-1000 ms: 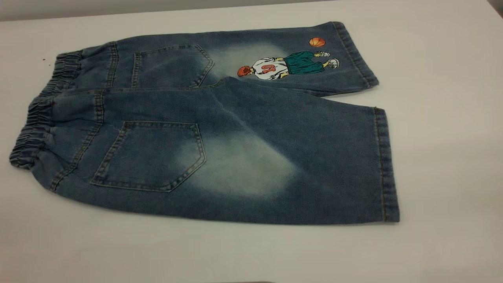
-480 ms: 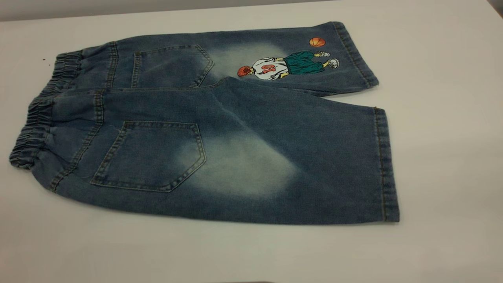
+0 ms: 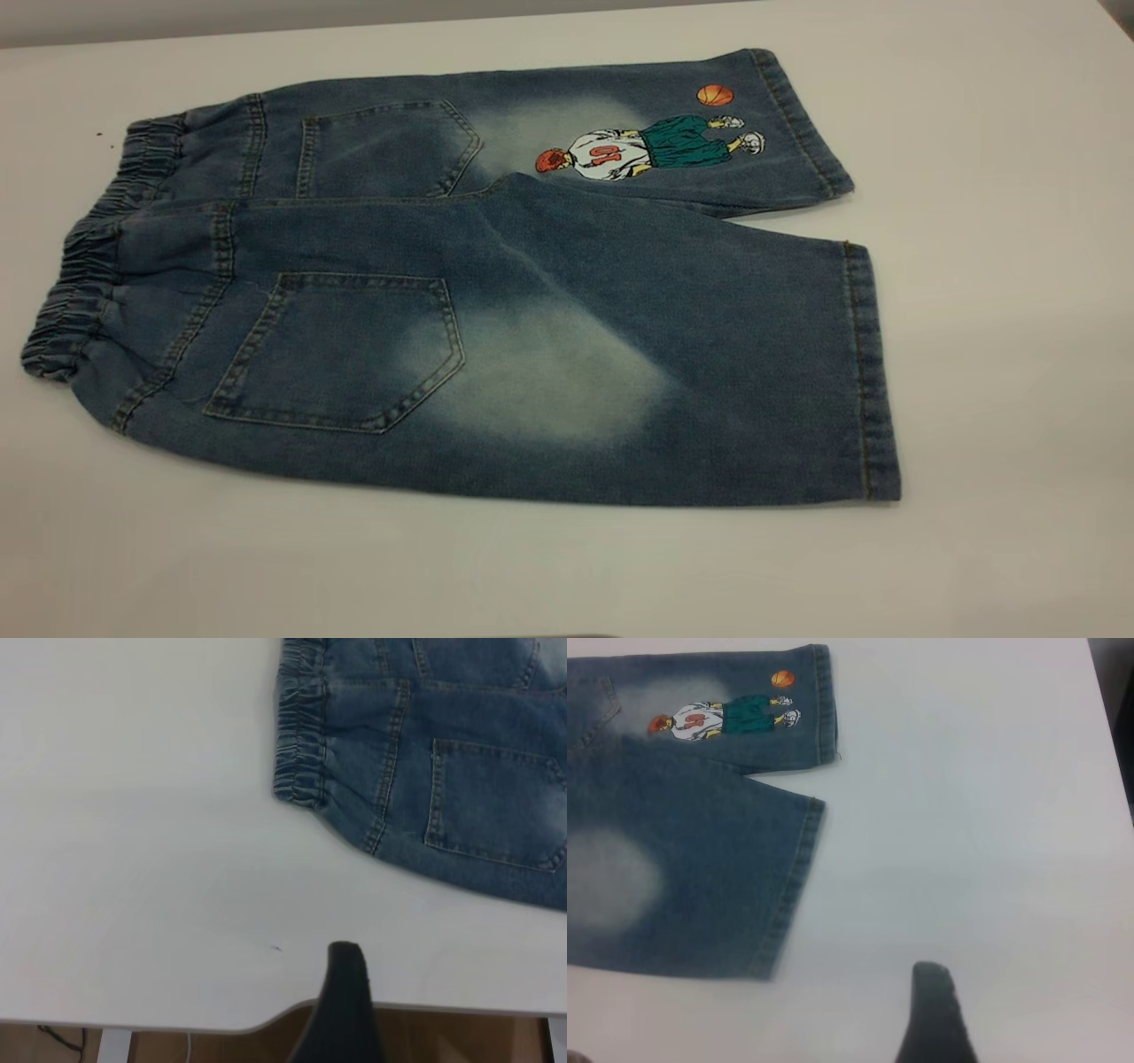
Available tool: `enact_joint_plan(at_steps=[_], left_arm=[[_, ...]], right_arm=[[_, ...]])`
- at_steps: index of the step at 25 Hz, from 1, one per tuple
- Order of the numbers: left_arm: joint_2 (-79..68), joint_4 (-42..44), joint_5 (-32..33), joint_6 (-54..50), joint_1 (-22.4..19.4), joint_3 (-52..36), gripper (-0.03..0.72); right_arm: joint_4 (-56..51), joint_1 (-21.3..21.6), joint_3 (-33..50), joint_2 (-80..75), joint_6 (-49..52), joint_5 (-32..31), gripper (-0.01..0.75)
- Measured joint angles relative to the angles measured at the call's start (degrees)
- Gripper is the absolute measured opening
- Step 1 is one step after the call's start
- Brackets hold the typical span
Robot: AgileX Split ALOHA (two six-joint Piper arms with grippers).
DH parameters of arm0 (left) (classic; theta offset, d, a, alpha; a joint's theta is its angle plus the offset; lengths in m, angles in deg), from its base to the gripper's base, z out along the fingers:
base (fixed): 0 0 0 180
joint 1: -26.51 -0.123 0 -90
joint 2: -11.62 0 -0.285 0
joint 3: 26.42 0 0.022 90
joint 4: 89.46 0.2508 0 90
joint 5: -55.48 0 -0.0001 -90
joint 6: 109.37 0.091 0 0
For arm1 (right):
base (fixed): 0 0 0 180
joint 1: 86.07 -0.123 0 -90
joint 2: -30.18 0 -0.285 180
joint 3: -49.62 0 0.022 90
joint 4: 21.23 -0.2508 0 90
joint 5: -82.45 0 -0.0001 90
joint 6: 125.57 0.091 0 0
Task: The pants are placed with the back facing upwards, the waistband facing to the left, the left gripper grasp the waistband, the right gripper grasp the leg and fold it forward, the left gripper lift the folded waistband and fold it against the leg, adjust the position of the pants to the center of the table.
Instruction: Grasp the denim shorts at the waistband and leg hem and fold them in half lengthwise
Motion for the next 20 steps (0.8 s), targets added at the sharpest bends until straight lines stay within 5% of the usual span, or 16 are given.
enact_joint_plan(at_steps=[11,20], left_arm=[[-1.8,-0.5,-0.6,-0.1,0.0,1.4,0.556],[-26.8,-0.4,-9.7,-5.5,0.0,5.4,0.554]], right_arm=[[-2.1,0.0,-0.3,-5.8,1.0,1.1,0.423],[-14.2,0.0,-1.3,-38.0,-8.8,15.1,0.48]])
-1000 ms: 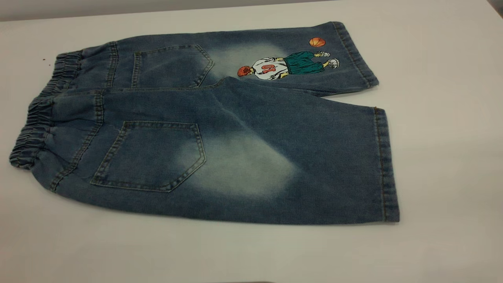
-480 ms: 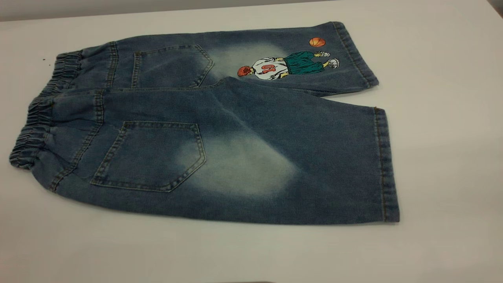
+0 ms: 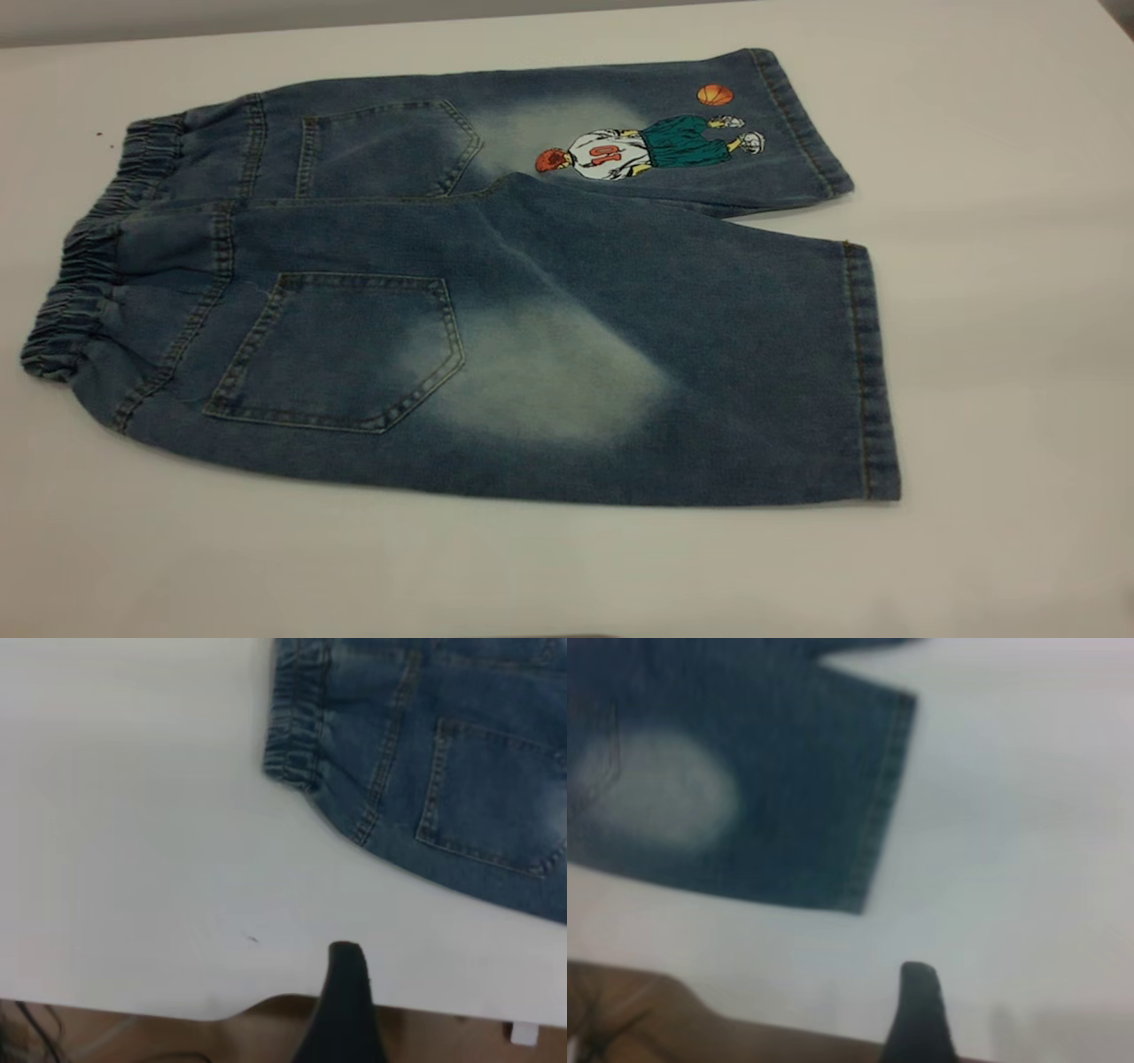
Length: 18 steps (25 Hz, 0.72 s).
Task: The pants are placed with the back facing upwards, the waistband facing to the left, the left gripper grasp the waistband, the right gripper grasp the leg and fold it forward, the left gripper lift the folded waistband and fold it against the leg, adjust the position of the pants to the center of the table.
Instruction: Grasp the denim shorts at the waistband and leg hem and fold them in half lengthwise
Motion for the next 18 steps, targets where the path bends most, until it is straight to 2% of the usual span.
enact_joint_plan(at_steps=[6,10,14,18], left_arm=[[-18.6,1.1,-9.7,-5.7,0.0,0.0,0.554],[-28.8,5.6,-17.9,-9.6,0.0,0.0,0.554],[-39.5,10.5,-22.9,-14.7,0.0,0.0,0.554],[-49.4,11.8,-29.7,-18.1,0.0,0.1,0.554]], right_arm=[[-13.8,0.0,0.0,-17.3,-12.6,8.9,0.514],[-25.7,0.0,0.0,-26.3,-23.9,13.7,0.517],[-37.7,0.0,-0.2,-32.8,-34.8,16.5,0.517],[-47.2,0.0,-0.4,-36.5,-43.9,17.5,0.517]])
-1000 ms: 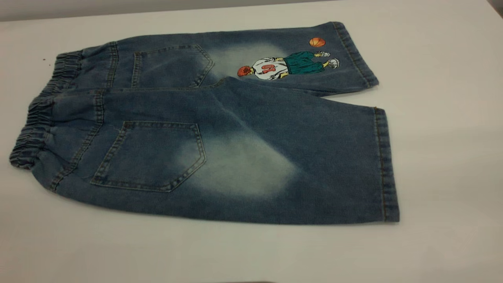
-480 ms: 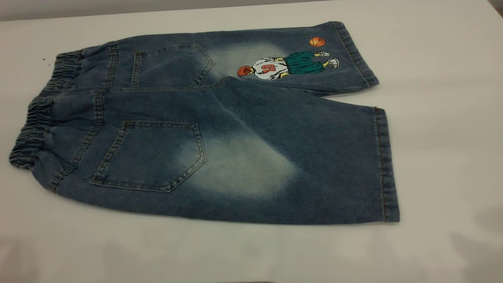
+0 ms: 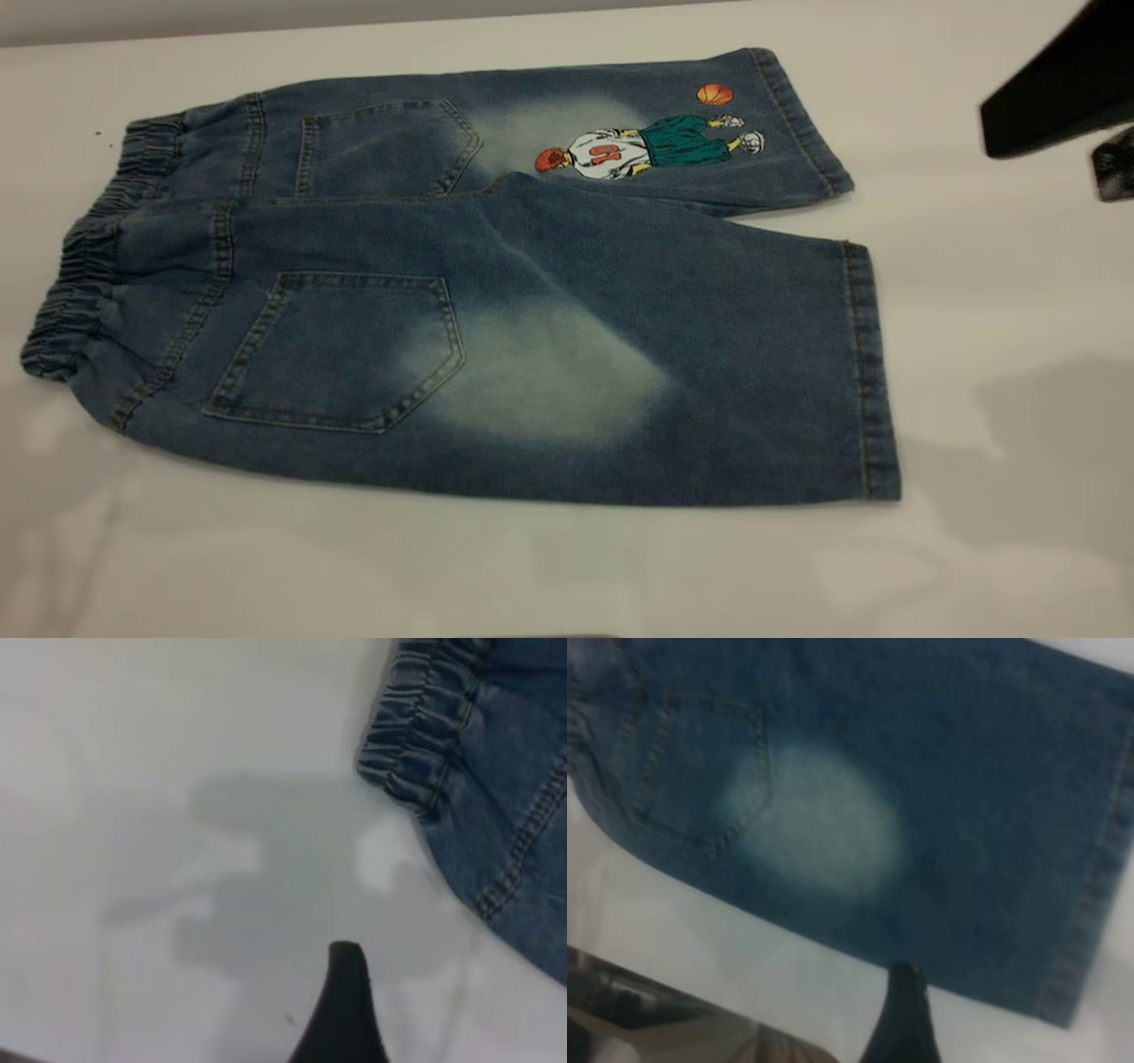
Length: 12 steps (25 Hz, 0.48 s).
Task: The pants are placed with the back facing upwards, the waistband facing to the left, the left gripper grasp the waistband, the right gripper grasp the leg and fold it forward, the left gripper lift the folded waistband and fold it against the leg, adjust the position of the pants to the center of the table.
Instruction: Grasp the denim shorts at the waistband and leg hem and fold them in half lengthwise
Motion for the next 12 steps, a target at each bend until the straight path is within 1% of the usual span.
enact_joint_plan(at_steps=[4,7,12], left_arm=[[-10.0,1.2,-4.8,-1.2,0.0,1.7,0.554],[-16.9,1.5,-7.8,-1.5,0.0,4.4,0.554],[-24.8,1.6,-8.1,-1.6,0.0,9.7,0.554]], right_arm=[[-5.6,0.0,0.0,-1.2,-4.6,0.7,0.517],[-7.1,0.0,0.0,-1.5,-6.1,0.9,0.517],[-8.0,0.0,0.0,-1.5,-6.6,1.4,0.517]])
